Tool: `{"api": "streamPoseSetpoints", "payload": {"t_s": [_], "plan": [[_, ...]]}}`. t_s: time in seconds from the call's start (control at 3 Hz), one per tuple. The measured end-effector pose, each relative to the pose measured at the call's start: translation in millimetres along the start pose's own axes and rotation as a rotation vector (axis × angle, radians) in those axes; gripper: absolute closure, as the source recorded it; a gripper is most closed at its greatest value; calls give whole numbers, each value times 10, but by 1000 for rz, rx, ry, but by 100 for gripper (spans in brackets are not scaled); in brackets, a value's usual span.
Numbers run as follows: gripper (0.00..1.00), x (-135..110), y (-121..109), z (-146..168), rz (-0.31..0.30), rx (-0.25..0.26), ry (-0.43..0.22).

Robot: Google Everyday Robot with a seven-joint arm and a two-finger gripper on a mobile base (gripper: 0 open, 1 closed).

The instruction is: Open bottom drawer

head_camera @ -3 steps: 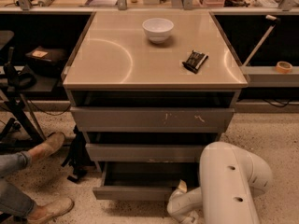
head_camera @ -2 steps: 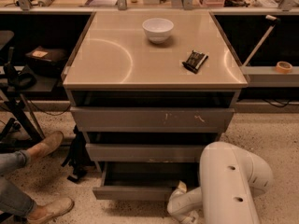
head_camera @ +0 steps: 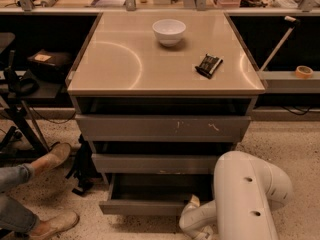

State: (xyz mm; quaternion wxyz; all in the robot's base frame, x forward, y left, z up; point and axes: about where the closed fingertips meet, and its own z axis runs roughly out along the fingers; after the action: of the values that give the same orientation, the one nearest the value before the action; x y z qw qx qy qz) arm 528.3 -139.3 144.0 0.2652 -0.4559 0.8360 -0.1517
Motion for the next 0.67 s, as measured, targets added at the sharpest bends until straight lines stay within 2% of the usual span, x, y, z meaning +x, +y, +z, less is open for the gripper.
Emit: {"api": "streamPoseSetpoints", "payload": {"t_s": [0.67], "plan": [[100, -46, 251, -65, -15, -39, 10]]}}
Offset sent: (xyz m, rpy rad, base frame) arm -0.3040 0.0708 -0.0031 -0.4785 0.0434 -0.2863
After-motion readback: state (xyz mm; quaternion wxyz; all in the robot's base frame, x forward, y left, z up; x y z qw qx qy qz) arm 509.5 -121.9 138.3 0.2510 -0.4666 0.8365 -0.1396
